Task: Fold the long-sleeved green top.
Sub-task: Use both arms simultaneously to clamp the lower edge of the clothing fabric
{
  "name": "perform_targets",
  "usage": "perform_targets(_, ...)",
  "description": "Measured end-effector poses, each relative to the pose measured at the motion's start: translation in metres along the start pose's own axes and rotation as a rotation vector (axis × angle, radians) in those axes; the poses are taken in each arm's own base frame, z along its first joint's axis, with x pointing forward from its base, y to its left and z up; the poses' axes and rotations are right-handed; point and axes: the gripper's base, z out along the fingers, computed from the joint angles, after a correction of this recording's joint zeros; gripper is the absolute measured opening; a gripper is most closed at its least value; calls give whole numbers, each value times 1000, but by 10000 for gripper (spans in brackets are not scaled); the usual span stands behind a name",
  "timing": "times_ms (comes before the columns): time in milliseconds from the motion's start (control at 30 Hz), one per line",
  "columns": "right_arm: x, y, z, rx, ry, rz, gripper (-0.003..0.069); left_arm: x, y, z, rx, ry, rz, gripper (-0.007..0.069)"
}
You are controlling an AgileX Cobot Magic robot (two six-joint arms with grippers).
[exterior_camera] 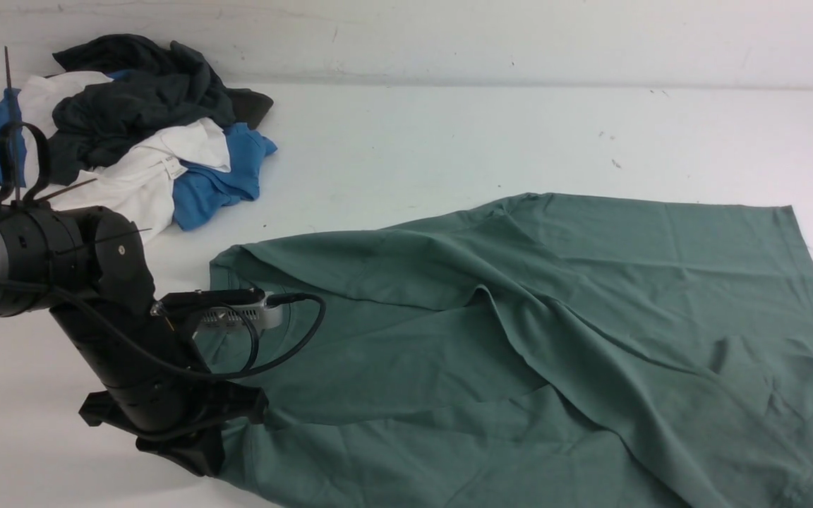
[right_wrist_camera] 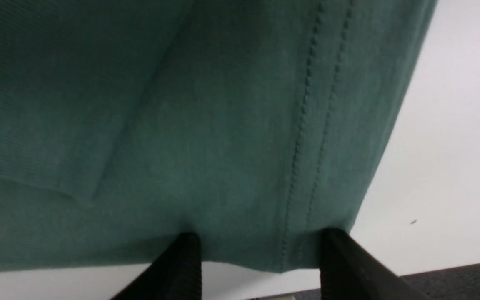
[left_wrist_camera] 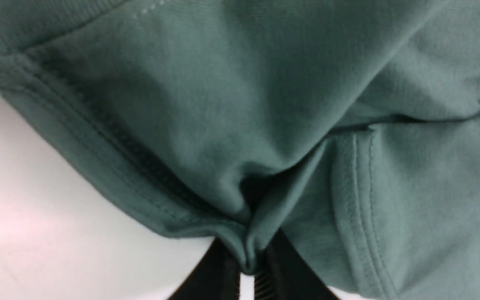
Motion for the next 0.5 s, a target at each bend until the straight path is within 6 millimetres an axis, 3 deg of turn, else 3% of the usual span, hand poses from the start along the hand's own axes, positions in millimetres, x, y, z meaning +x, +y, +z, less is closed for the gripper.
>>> perform_targets(100,-1,2,0,-17,-2,-13,279,-1,0,0,-1,-12,0,20)
perform_targets(233,-3,2,-2,-28,-8,-31,50,-1,0,0,-1,-16,0,20)
perform_targets(367,-10,0,-9,-14,-46,-38,13,2,-2,-8,3,-29,5,20)
perform_targets(433,-18,-3,-24,7,-167,-43,10,7,-6,-24,17,-60,14,20)
perform_targets(500,-12,-5,-38,18,-234,-39,9,12,-8,-35,23,-80,24,20)
